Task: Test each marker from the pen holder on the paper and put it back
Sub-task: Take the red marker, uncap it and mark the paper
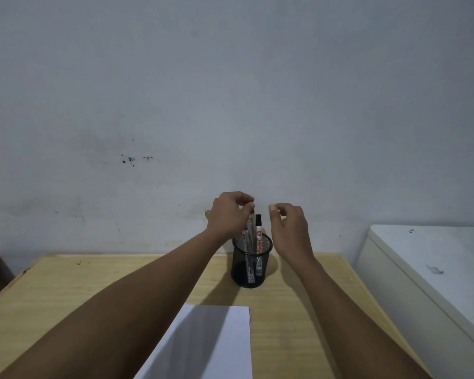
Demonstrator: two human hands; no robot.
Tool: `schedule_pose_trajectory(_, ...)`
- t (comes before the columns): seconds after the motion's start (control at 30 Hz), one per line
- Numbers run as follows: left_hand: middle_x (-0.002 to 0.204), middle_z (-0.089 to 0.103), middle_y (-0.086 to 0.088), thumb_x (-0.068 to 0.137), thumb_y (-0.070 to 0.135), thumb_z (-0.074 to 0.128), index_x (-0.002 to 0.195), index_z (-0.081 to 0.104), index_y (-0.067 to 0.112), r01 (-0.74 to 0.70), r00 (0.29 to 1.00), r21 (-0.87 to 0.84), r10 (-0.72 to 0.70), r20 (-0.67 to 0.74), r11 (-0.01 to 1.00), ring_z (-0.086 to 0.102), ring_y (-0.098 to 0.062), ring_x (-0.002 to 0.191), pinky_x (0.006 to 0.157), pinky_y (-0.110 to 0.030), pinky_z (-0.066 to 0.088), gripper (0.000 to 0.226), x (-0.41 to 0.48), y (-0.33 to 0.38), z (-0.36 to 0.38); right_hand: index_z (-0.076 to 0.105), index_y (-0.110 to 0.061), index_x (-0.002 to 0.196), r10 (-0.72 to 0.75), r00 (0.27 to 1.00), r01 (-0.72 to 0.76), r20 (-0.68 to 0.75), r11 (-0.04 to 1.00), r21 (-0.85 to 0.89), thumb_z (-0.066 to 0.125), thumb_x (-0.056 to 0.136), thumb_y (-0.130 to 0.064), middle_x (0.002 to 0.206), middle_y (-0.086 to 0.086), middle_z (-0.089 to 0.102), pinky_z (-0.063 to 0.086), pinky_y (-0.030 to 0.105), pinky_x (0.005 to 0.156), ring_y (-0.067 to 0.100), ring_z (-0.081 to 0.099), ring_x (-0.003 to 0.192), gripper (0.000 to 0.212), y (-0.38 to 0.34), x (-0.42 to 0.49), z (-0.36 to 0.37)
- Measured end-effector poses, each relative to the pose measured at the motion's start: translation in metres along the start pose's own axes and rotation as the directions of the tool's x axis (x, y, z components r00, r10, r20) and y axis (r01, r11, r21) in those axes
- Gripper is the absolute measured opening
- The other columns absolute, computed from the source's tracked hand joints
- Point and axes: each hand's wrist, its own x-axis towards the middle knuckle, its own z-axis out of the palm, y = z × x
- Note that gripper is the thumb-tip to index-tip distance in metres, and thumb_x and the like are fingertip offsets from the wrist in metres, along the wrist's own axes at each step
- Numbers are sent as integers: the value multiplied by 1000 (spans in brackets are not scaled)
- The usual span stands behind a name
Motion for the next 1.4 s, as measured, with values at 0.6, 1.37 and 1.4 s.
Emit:
schedule_pose_trajectory(0.6, 97, 74, -1, 91, 24, 72, 92, 76, 19, -64, 989, -540, -20, -147, 840, 62, -13, 87, 68, -23, 44, 7, -88, 90, -161, 73, -8, 100, 41, 943, -308, 332, 490, 815, 75, 91, -18, 74, 4, 71, 60, 44, 82, 17, 69, 71, 14, -137, -64, -66)
schedule_pose_trajectory(1.37, 67, 47, 2, 108, 31, 33, 77, 54, 11, -215, 945, -104, 234, 228, 971, 42, -16, 62, 59, -24, 37, 43, -152, 20, -249, 70, -10, 95, -200, 860, -275, 470, 596, 755, 61, 102, -27, 72, 2, 62, 44, 25, 62, 11, 52, 59, 21, -202, -120, -14)
schedule_pose_trajectory(1.4, 66, 46, 2, 108, 30, 33, 77, 53, 10, -133, 957, -173, 172, 235, 976, 41, -16, 62, 59, -24, 36, 42, -152, 13, -253, 69, -10, 94, -189, 857, -302, 480, 570, 764, 60, 102, -27, 72, 2, 62, 45, 25, 62, 11, 52, 59, 21, -201, -121, -7)
